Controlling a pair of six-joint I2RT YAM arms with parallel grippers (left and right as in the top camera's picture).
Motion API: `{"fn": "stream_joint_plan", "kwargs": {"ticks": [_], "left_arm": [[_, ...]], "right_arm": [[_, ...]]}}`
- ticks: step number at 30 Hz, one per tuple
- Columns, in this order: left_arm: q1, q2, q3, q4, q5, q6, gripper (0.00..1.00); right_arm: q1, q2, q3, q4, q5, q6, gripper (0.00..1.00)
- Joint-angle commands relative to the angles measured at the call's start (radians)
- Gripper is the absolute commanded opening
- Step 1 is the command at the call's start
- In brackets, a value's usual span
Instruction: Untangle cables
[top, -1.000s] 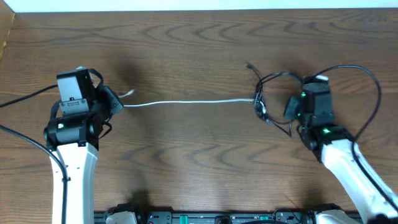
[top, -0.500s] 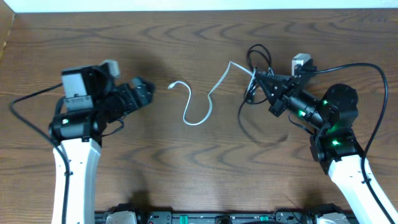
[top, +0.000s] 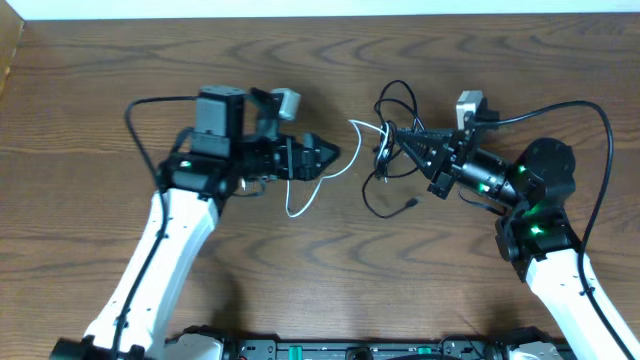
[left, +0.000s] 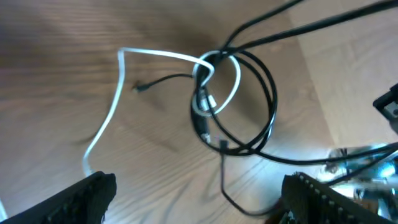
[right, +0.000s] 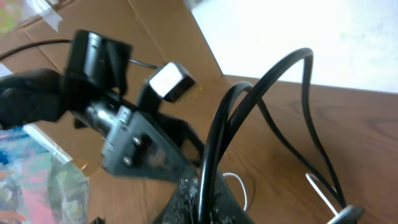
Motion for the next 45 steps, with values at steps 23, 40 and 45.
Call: {"fn": "stream_joint_plan", "kwargs": {"ticks": [23,40,45], "left_arm": [[-0.222,0.209,0.008,0.28,-0.002,-0.114,0.35],[-0.005,0.157,0.008,-0.07,-0.261,-0.027,0.07],[0.087,0.066,0.008,-0.08,-0.253,-0.016,0.07]], "right_arm": [[0.046,-0.008,0.012,0.058,-0.04,0.066,0.01],[-0.067,-0.003,0.012,-0.766,0.881,-0.022,0.01],[-0.112,-0.003,0.012,-0.853,1.094,-0.036,0.01]]}}
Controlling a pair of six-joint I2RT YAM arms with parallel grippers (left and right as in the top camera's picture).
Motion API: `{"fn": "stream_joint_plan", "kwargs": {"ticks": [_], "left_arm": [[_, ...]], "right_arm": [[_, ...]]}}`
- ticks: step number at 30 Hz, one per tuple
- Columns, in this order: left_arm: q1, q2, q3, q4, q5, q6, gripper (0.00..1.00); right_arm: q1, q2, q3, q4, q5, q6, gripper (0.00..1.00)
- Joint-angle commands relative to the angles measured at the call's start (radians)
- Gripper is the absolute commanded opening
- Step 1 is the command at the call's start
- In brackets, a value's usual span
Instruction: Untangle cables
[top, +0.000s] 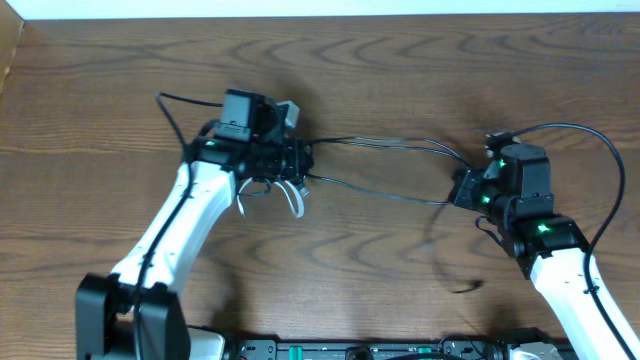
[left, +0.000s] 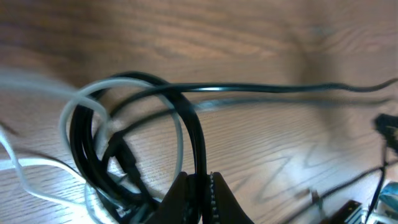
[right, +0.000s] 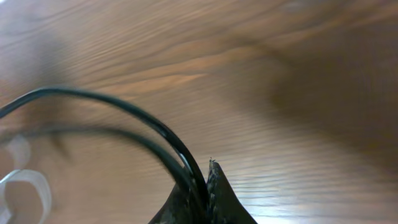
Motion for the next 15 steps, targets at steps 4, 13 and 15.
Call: {"fn": "stream_joint_plan", "kwargs": {"ticks": [4,13,15], "left_arm": [[0.121,-0.181,0.008,-0.002,-0.04,0.024,0.07],[0.154,-0.295,0.008,-0.003,0.023,0.02,0.08],[0.154,-0.287,0.008,-0.007,0.04,0.02,0.08]], "right_arm": [[-0.102,-0.006,0.008,-0.011,0.382,-0.026,0.02],[-0.142,-0.006,0.008,0.027,0.116,-0.043,0.01],[-0.139,-0.004,0.008,0.079,-0.109,-0.111,0.01]]}}
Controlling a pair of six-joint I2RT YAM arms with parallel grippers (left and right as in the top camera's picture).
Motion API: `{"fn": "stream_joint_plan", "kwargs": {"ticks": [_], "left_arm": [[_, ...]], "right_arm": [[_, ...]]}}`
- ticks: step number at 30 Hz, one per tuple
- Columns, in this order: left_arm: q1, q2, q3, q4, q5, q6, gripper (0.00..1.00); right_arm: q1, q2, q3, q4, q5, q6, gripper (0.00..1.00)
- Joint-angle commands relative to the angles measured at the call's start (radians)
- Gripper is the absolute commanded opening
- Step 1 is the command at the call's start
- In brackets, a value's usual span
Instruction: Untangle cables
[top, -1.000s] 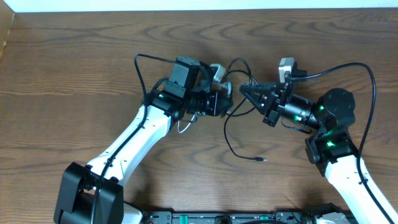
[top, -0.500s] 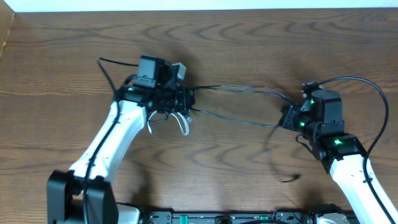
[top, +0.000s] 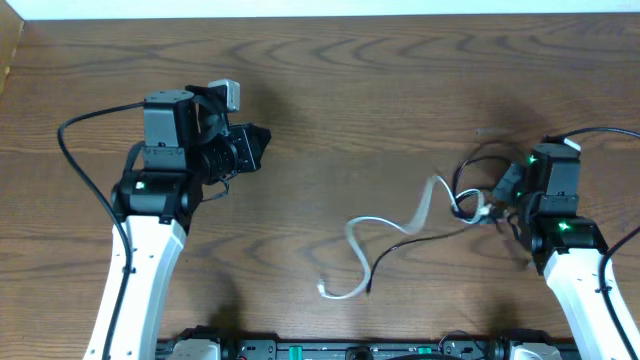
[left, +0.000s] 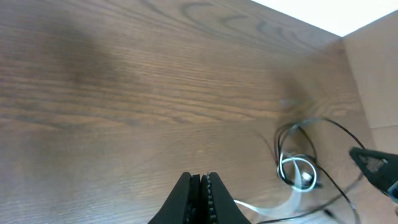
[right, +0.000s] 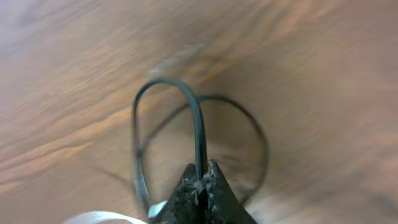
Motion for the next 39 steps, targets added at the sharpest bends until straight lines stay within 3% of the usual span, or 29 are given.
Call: {"fn": "stream_joint_plan", "kwargs": {"ticks": [1,3,5,7,11,15,17,23,30,39], "left_arm": [[0.0,0.014,0.008,-0.01,0.047,0.012,0.07],[-0.009,0.041,0.008,-0.025,0.047,0.012,0.08],[-0.019,0.061,0.008,-0.036,0.047,0.012,0.17],[-0.038,0.089,0.008,-0.043,0.047,0.012,0.3],[-0.092,0.144,0.007,-0.042,0.047,0.012,0.41],[-0.145,0.192,0.007,-0.036,0.047,0.013,0.5],[-0.171,0.218,0.008,-0.024,0.047,0.013,0.55],[-0.2,0.264,0.007,-0.008,0.042,0.013,0.7],[-0.213,0.37,0.005,-0.031,0.035,0.013,0.75],[-0.253,0.5,0.005,0.008,0.035,0.012,0.75]], "right_arm": [[0.006,-0.003,0.008,0.068,-0.392,-0.106,0.01],[0.026,0.003,0.008,0.184,-0.787,-0.25,0.01],[0.047,0.005,0.008,0.27,-0.996,-0.291,0.01],[0.08,0.005,0.008,0.376,-1.14,-0.295,0.01],[0.163,0.005,0.008,0.6,-1.292,-0.278,0.01],[0.202,0.005,0.008,0.688,-1.209,-0.263,0.01],[0.199,0.005,0.008,0.656,-1.044,-0.246,0.01],[0.199,0.005,0.008,0.536,-0.841,-0.226,0.01],[0.199,0.005,0.008,0.293,-0.585,-0.227,0.01],[0.199,0.005,0.008,0.26,-0.567,-0.227,0.01]]}}
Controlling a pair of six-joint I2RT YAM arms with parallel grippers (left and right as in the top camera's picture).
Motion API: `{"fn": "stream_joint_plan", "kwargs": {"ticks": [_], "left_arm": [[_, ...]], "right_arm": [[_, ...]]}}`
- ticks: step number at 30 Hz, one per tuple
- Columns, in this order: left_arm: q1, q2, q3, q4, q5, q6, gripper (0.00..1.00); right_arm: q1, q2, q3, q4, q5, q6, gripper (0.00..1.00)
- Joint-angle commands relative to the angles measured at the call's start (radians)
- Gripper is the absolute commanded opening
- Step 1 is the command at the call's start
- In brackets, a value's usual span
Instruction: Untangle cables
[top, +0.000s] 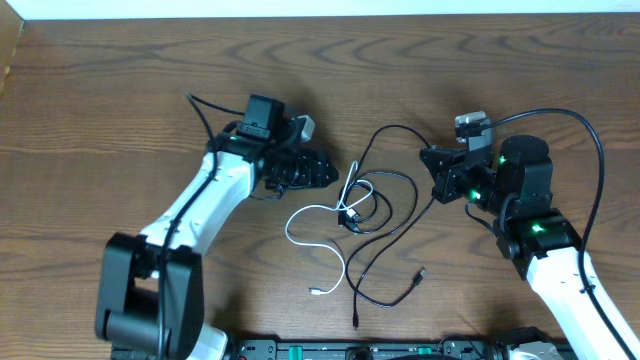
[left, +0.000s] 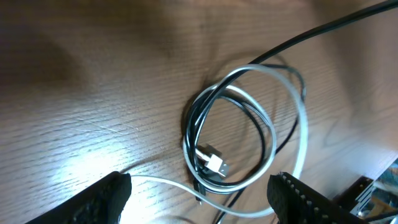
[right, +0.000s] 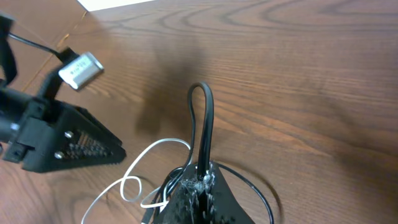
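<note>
A black cable (top: 377, 203) and a thin white cable (top: 312, 228) lie looped through each other at the table's middle. In the left wrist view the tangled loops (left: 231, 134) surround a white plug (left: 211, 160). My left gripper (top: 328, 172) hovers just left of the tangle, its jaws wide open and empty (left: 199, 186). My right gripper (top: 432, 172) sits right of the tangle, shut on a raised bight of the black cable (right: 203, 118), pinched at the fingertips (right: 200, 173). The black cable's free ends trail toward the front (top: 415, 275).
Wooden table (top: 120, 90) all round. The white cable's end plug (top: 315, 292) lies near the front centre. The left arm's own black lead (top: 205, 110) arcs behind its wrist, and the right arm's lead (top: 590, 140) curves at the far right.
My left gripper was shut and empty at the far left; now it is open beside the tangle. The tangle lay by my right gripper; now it sits at the table's middle, my right gripper still holding black cable.
First my left gripper stood open by the tangle while my right held black cable. Then both were shut on black cable drawn taut between them. Then my left was empty and away, the cables by my right. Now my left is open at the tangle again.
</note>
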Motion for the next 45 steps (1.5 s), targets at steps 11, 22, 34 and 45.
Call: {"fn": "stream_joint_plan", "kwargs": {"ticks": [11,22,34,45], "left_arm": [[-0.124,0.134,0.005,0.129,-0.097,-0.014,0.74],[-0.23,0.165,0.005,0.07,-0.116,-0.052,0.43],[-0.243,0.165,0.005,-0.069,-0.114,-0.134,0.4],[-0.209,0.151,0.005,-0.079,-0.069,-0.2,0.07]], "right_arm": [[0.002,-0.001,0.007,-0.013,0.024,0.001,0.01],[0.002,-0.001,0.007,-0.029,0.048,0.001,0.01],[0.002,-0.001,0.007,-0.046,0.077,0.001,0.01],[0.002,-0.001,0.007,-0.077,0.13,0.001,0.01]]}}
